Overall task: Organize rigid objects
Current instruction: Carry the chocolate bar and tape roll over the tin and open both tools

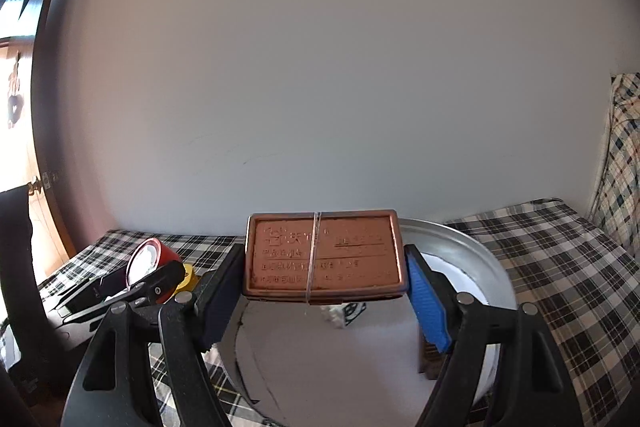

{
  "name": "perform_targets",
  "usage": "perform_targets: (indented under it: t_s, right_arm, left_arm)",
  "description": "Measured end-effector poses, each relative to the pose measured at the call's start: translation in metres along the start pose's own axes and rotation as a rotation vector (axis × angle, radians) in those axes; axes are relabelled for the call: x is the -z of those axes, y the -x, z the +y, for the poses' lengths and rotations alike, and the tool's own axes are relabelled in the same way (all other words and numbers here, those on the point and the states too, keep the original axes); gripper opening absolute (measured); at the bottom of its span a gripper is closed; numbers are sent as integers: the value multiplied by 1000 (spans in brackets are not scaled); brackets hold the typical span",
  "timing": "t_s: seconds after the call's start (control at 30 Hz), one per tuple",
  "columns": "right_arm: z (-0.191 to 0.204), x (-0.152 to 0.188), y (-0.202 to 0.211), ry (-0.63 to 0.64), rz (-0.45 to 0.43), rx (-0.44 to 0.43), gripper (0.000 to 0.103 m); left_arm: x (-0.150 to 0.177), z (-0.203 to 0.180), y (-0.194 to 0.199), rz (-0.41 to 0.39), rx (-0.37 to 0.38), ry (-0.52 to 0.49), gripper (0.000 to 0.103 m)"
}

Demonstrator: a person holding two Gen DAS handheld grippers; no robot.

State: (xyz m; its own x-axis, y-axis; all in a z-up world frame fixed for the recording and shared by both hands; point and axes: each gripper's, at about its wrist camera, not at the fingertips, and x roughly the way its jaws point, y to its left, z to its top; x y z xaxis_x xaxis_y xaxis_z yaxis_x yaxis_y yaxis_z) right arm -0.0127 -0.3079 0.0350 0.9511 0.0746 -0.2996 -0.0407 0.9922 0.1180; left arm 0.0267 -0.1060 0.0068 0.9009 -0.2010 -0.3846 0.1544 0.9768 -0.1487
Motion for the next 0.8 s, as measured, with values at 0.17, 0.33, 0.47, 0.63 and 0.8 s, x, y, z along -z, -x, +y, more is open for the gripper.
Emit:
perform_targets:
  t_s: [0.17, 0.33, 0.47, 0.63, 0.8]
  right_arm:
    - [-8, -3, 9, 9, -23, 20, 78]
    - [-18, -4, 16, 13, -34, 38, 78]
    - [-25, -6, 18, 16, -41, 53, 78]
    - [-33, -6, 16, 13, -43, 81, 78]
    - [-48, -8, 15, 4, -40, 115, 78]
  left_arm:
    - [-1, -16, 0, -6, 5, -16, 54]
    - [-3, -30, -1, -16, 21, -29, 54]
    - [-5, -39, -3, -13, 35, -27, 54]
    - [-5, -50, -10, -5, 47, -35, 54]
    - [-5, -61, -16, 5, 51, -45, 54]
